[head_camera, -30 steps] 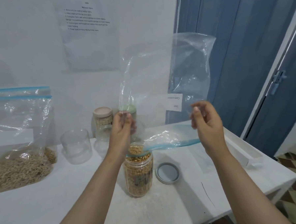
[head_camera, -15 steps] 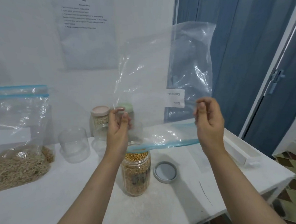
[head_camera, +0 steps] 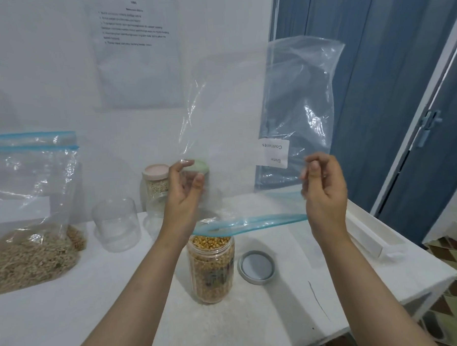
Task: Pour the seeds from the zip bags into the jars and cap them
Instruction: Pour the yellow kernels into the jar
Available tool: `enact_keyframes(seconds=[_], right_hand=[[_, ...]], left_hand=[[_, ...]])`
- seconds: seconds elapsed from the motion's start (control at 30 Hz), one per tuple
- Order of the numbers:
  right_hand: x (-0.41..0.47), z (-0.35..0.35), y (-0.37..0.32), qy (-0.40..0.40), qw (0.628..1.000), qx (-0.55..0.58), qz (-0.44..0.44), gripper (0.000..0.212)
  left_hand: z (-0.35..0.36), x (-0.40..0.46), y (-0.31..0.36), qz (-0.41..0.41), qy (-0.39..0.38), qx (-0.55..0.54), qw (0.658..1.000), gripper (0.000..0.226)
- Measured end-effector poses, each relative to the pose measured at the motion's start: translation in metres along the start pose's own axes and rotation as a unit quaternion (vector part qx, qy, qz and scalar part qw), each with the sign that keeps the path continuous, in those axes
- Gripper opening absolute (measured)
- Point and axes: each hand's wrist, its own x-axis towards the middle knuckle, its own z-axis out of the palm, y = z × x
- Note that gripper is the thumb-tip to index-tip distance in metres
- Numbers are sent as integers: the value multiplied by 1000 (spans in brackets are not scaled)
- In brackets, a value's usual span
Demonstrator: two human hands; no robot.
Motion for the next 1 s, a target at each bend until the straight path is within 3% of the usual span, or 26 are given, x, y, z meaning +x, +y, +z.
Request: enact_keyframes(seconds=[0.33, 0.57, 0.83, 1.0], right_hand=[[1, 3, 2, 5, 1000, 7, 7, 16], [3, 5, 8, 6, 1000, 4, 14, 15], [2, 3, 13, -19, 999, 8, 30, 15], [-1, 0, 28, -24, 996, -5, 80, 14]], left_hand=[[-1, -3, -3, -12, -7, -15, 1000, 25], [-6, 3, 1, 13, -37, 53, 998, 31], [-12, -11, -14, 11, -1, 103, 995, 36], [-10, -19, -22, 18, 52, 122, 991, 58]])
